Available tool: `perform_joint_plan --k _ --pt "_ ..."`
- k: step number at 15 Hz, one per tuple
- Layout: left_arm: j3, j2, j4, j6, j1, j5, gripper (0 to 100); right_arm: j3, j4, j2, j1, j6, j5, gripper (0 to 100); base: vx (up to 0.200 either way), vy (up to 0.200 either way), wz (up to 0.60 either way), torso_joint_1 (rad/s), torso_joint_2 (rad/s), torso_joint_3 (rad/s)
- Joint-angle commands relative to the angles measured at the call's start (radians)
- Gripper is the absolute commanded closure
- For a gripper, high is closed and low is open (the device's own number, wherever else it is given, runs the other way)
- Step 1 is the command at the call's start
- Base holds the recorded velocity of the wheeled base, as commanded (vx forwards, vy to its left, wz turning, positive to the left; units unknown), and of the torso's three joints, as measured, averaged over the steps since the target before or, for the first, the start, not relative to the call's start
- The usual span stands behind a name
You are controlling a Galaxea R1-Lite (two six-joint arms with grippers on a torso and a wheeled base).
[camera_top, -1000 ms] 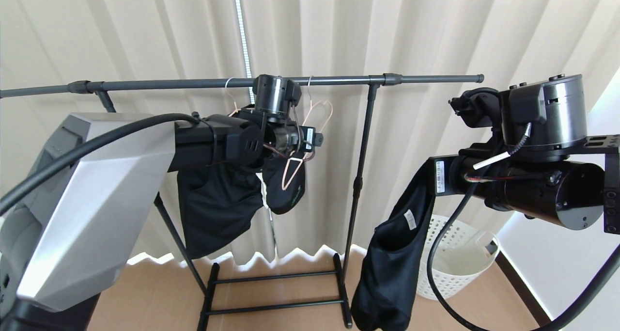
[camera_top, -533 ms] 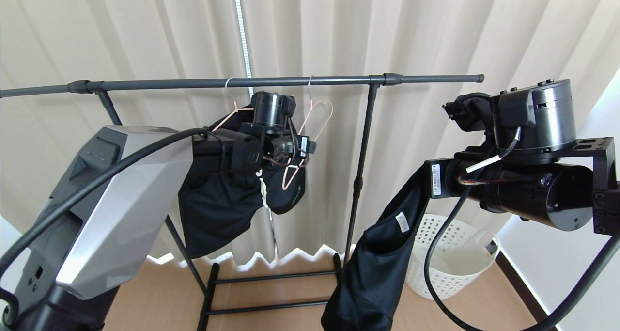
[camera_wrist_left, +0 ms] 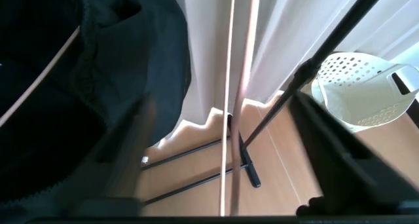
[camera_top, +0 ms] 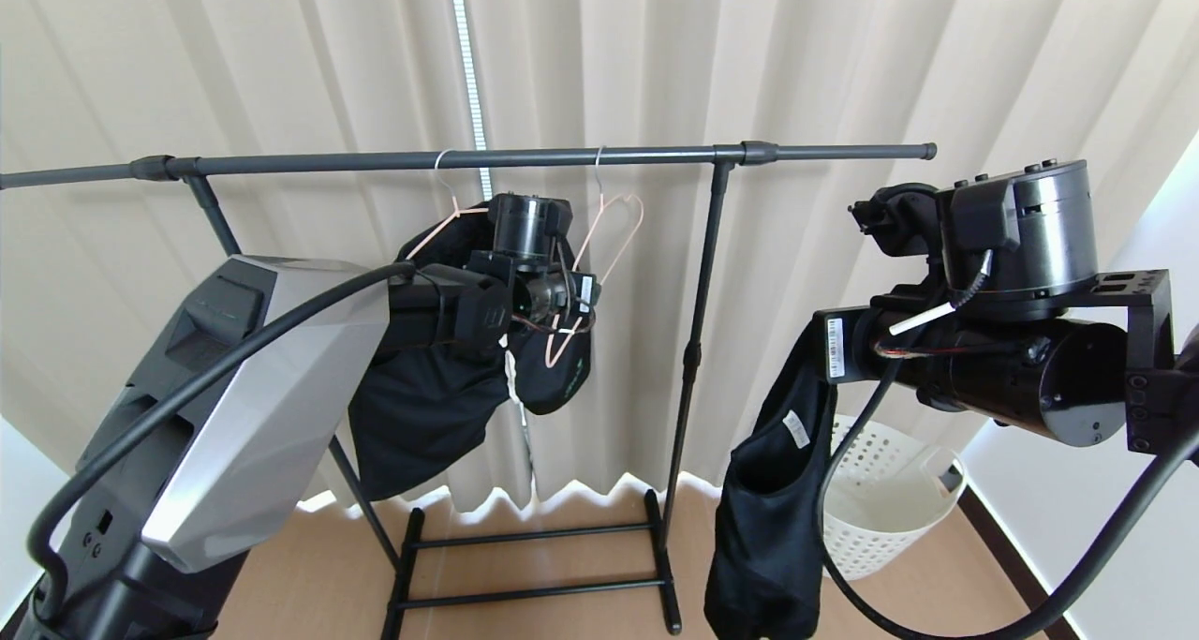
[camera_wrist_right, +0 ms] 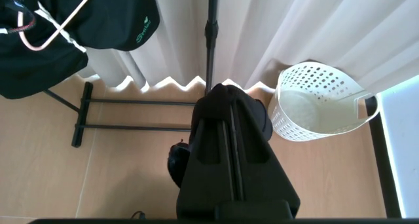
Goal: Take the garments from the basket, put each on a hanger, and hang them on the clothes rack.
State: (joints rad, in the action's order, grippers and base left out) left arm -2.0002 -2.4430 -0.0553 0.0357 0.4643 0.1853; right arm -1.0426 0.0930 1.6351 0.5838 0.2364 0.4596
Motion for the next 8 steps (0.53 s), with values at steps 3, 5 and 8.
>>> perform_joint_plan --k 3,5,8 --pt "0.000 -0.001 0.000 -0.002 -0.001 0.000 100 0.001 0.001 0.006 0.001 0.000 0.001 100 0.000 0.000 0.00 0.000 0.00 0.000" --pt "0.000 0.001 -0.001 -0.002 -0.001 0.002 100 0.001 0.001 0.005 0.001 0.000 0.001 100 0.000 0.000 0.00 0.000 0.00 0.000" --pt "0.000 0.005 0.000 -0.002 0.001 0.003 100 0.001 0.001 0.005 0.001 0.000 0.001 100 0.000 0.000 0.00 0.000 0.00 0.000"
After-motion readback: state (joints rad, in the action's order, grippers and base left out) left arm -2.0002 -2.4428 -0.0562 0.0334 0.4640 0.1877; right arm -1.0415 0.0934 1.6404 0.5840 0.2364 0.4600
